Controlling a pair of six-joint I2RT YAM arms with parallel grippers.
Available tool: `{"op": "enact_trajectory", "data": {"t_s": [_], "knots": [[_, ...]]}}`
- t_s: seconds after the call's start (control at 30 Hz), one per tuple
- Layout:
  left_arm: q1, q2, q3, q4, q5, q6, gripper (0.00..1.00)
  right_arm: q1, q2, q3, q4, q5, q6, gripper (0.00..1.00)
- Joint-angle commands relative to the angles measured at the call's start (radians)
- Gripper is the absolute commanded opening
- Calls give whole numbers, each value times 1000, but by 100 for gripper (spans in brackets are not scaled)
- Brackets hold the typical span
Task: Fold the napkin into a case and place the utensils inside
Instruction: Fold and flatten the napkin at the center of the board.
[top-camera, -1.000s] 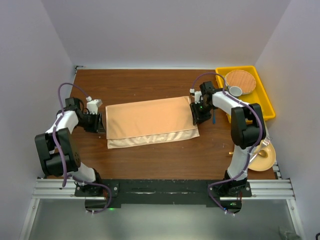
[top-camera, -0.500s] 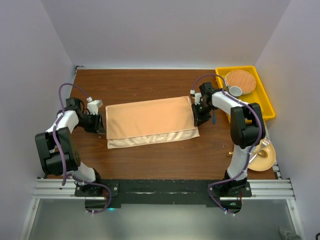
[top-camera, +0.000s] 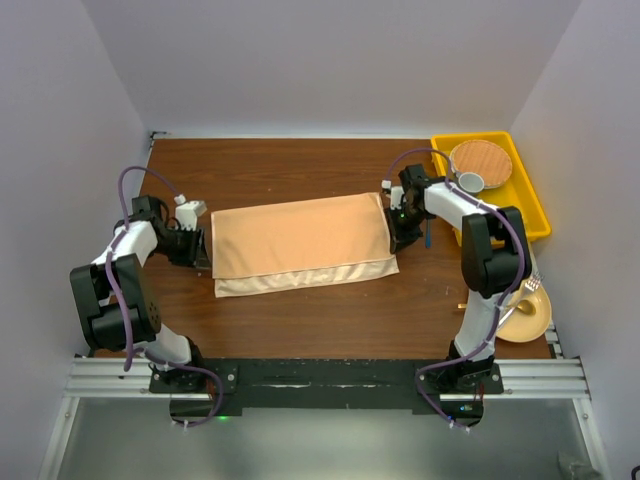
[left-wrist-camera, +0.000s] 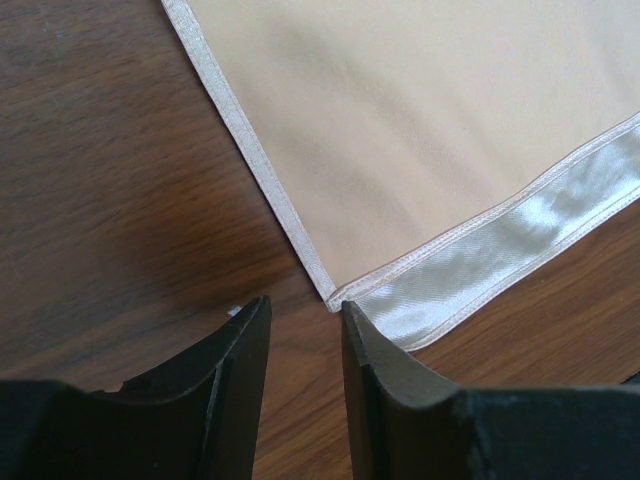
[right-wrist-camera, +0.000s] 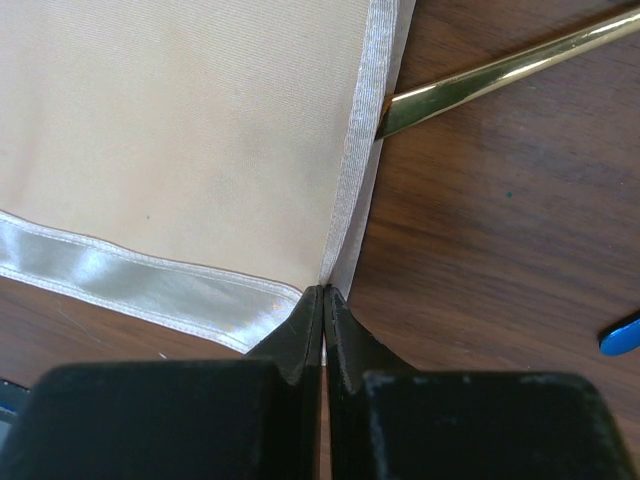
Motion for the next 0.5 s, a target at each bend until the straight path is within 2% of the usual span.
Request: {"op": "enact_trajectory", "data": {"t_s": [0.0,0.47], "knots": [[-12,-8,17,-44,34,57,39,-3,-74,41,-36,-30,11,0],[-80,1,32,-80,28,87,35,-4,-92,62,-61,-8,0,0]]}}
